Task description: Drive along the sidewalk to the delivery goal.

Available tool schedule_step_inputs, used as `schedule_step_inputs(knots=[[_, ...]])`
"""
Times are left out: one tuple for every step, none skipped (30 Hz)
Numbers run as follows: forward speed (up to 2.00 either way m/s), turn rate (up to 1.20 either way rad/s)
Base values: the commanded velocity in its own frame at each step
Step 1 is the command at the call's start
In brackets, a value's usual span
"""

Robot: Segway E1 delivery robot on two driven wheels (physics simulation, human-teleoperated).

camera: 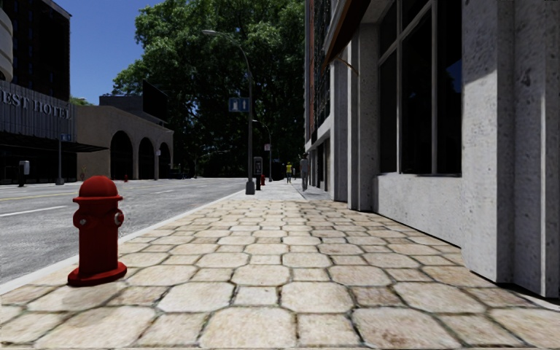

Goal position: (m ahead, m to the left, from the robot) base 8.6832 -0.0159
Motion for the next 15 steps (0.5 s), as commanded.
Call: schedule_step_inputs(knots=[[2.0,0.0],[2.0,0.0],[2.0,0.0],[2.0,0.0],[2.0,0.0],[2.0,0.0],[2.0,0.0],[2.0,0.0],[2.0,0.0],[2.0,0.0],[2.0,0.0],[2.0,0.0],[2.0,0.0],[2.0,0.0],[2.0,0.0]])
